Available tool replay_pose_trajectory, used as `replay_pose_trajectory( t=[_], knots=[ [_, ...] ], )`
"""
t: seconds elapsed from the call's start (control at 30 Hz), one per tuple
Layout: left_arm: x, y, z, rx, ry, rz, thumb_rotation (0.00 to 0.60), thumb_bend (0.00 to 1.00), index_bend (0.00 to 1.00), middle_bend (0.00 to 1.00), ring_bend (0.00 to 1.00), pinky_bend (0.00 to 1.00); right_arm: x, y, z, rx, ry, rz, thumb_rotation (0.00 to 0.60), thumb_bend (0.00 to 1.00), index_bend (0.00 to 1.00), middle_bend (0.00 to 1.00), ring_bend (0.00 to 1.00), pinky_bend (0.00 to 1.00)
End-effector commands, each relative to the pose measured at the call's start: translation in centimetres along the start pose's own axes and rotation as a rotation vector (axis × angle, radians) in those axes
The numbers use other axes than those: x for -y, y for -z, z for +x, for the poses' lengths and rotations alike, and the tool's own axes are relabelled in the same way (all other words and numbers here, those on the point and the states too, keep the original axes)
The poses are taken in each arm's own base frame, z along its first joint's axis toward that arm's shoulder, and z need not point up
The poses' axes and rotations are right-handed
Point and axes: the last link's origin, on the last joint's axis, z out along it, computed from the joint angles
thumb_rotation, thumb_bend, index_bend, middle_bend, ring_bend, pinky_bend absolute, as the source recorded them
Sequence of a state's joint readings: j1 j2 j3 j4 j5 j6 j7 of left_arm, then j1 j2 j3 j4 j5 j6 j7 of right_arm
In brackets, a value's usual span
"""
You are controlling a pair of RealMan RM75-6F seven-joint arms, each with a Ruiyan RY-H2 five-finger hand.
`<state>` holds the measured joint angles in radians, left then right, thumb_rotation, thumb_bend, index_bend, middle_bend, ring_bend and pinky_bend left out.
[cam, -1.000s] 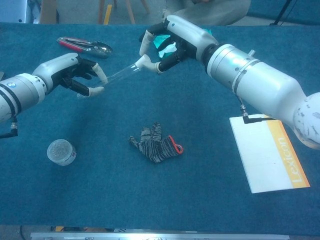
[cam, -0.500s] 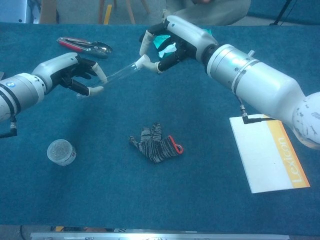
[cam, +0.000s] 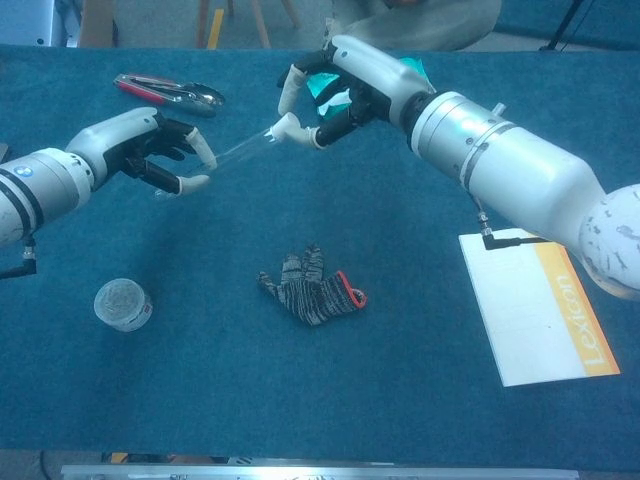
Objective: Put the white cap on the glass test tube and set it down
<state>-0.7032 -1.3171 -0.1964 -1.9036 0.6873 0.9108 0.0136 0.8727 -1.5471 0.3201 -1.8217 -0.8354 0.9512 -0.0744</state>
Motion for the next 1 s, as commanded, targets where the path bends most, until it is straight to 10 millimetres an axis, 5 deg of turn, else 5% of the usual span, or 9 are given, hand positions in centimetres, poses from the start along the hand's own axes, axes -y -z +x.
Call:
replay_pose_trajectory(
  t=[0.03, 1.0],
  knots=[
    [-0.1, -0.1, 0.0, 0.001, 0.000, -0.001, 0.600, 0.34, 0.55, 0.32, 0.16, 0.13, 0.0, 0.0, 0.0, 0.000, 0.001, 0.000, 0.600, 0.32, 0.58, 0.25, 0.07, 0.23],
    [-0.3, -0.1, 0.0, 0.000, -0.008, 0.000, 0.600, 0.34, 0.55, 0.32, 0.16, 0.13, -0.1, -0.7, -1.3, 0.027, -0.012, -0.006, 0.600, 0.32, 0.58, 0.25, 0.07, 0.23]
  ],
)
